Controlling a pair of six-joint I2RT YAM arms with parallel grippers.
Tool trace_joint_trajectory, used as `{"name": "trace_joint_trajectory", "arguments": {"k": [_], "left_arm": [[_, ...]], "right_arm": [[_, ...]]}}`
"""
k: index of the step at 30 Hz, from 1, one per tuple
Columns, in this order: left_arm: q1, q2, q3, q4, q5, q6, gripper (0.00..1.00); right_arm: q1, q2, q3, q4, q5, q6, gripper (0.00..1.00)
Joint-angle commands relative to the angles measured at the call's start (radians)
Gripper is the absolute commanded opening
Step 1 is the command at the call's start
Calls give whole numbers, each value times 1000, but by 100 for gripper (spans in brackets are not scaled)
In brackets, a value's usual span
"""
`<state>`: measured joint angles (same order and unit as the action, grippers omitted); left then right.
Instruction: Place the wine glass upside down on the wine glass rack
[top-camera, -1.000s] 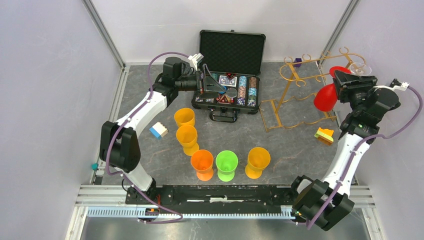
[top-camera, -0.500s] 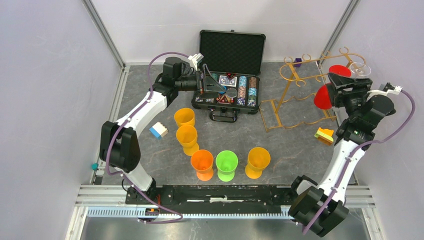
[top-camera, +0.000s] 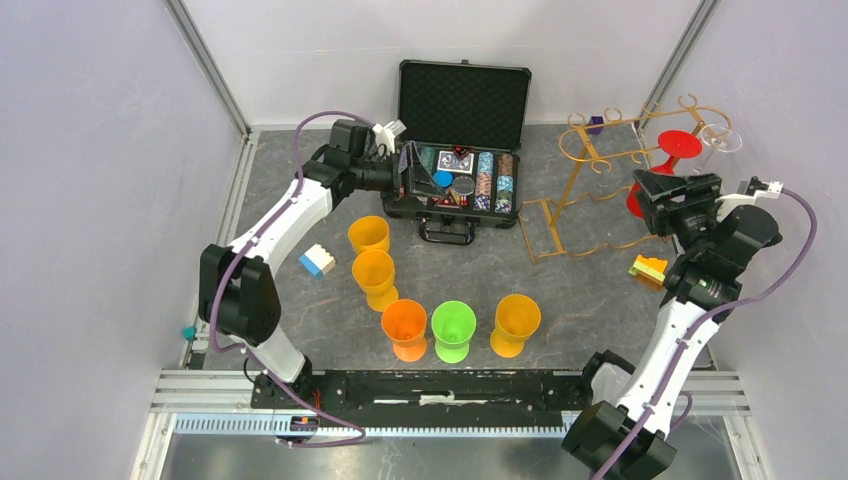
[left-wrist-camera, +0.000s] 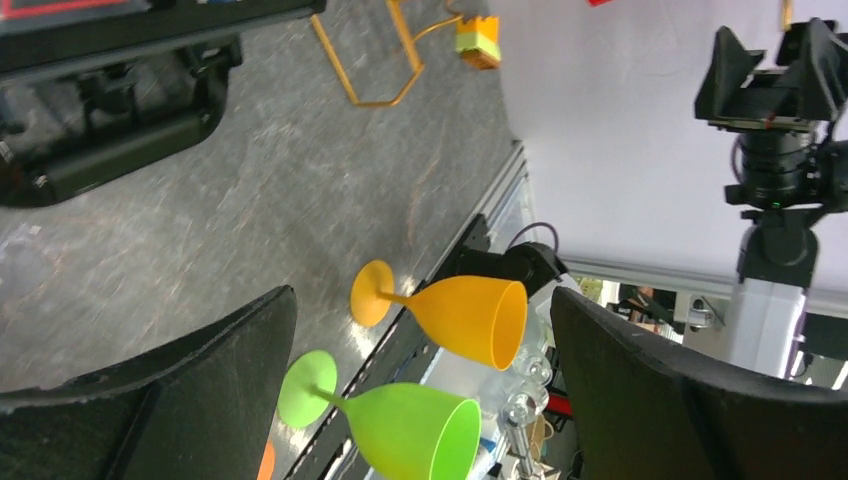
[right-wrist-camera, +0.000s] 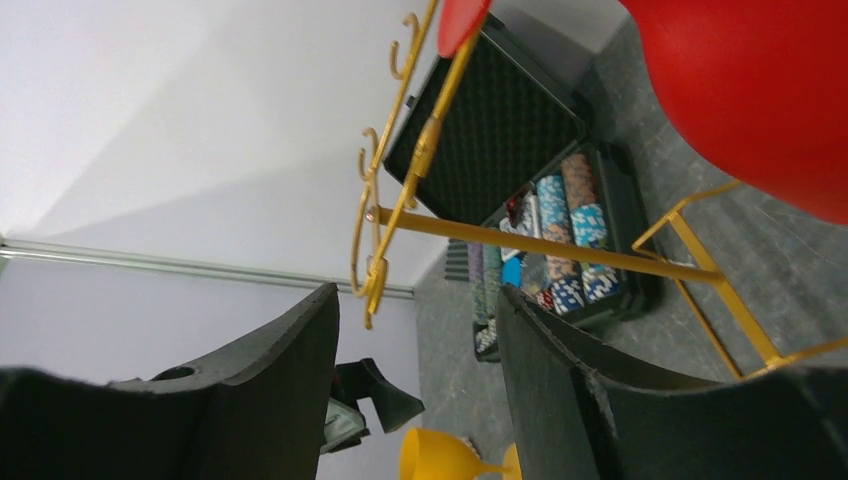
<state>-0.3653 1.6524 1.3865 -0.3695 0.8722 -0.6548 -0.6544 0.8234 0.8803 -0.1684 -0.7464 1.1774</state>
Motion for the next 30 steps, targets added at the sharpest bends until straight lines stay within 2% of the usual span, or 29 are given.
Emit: {"name": "trace_joint_trajectory", "arguments": {"k": [1, 9, 17, 23, 30], "left_arm": [[-2, -44, 91, -270, -115, 196, 100], [-51, -32, 230, -615, -476, 374, 100], [-134, -15, 328, -753, -767, 439, 95], [-143, 10, 314, -784, -824, 477, 83], [-146, 71, 258, -762, -775, 477, 67]], "right_arm": [[6, -27, 33, -162, -41, -152, 63], [11, -99, -48, -264, -59, -220, 63], [13, -134, -101, -297, -68, -241, 63], [14, -121, -91, -298, -70, -252, 64], [13, -112, -83, -295, -70, -254, 63]]}}
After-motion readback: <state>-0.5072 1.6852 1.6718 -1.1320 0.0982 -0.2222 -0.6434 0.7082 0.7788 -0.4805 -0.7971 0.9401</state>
